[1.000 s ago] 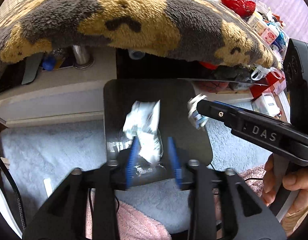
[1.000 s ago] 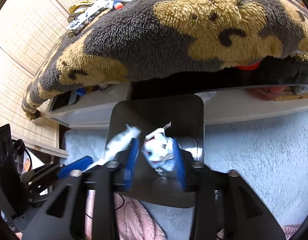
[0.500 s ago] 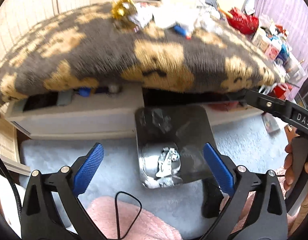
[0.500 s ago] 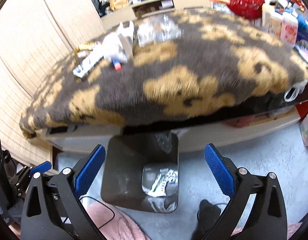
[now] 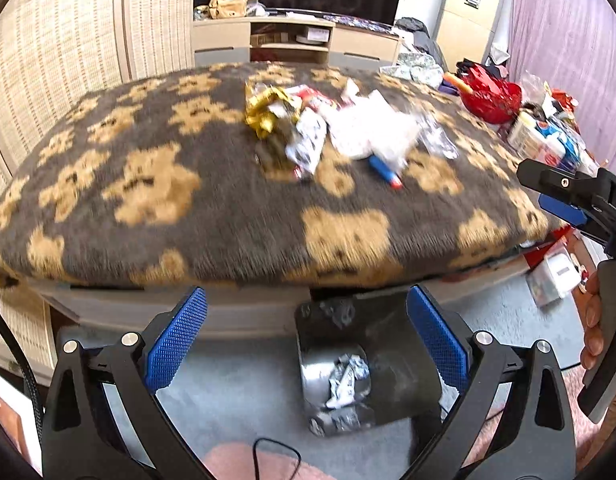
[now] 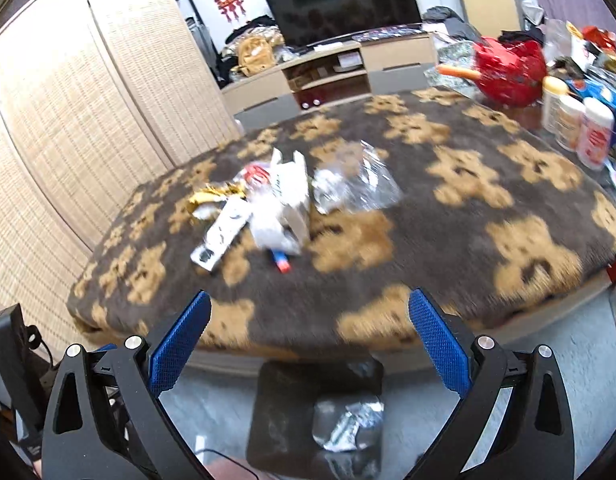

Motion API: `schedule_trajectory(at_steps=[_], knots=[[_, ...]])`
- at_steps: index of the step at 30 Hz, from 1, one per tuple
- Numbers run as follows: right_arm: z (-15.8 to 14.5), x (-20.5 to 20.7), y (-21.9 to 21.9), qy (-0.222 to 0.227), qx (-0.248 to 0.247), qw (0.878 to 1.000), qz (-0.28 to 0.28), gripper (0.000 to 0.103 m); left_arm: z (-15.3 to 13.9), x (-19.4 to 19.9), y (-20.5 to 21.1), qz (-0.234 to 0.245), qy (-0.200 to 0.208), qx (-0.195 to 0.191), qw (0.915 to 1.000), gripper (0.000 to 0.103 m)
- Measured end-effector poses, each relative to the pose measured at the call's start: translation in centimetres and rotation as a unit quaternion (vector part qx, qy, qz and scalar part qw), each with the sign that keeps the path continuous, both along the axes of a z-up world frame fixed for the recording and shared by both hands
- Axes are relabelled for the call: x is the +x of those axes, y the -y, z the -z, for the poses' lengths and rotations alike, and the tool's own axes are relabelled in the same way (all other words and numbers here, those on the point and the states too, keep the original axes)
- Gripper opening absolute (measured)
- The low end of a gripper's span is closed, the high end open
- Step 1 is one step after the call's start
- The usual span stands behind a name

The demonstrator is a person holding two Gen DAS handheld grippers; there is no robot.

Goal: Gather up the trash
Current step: 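Close the left gripper on the blister pack while the right gripper grasps a clear plastic bag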

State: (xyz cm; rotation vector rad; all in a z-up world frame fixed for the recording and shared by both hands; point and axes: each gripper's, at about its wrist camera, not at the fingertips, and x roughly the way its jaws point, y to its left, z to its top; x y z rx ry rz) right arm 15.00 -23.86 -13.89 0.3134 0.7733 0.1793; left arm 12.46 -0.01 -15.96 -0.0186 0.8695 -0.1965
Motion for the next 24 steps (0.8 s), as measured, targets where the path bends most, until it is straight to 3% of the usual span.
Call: schedule_trajectory(at_steps=[7,12,15,24], knots=[[-0.1,4.7,-4.0,0.018,-0.012,0.999,-0.041,0.099,-1.3,4.3,-1.1,-0.007,0.014,0.009,0.9998,0.095],[0.5,7.8,-5.8,0.018,-0.007,0.997,-0.073,0.065,-0.7,6.9,-0.9,0.001,0.012,0.014,0.9998,0.095],[1.3,9.3,-6.3,0.011,-0.012,0.997,-0.079,0.054,-0.2,8.1,-0.9,0.005,0.010,0.008,0.9999,0.094],[3.6,11.5,-6.0,-0.010,-0.030,0.996,-0.079,0.053,0.9,11.4,0.2,0.026,0.003,-0.010,0.9996,0.075]])
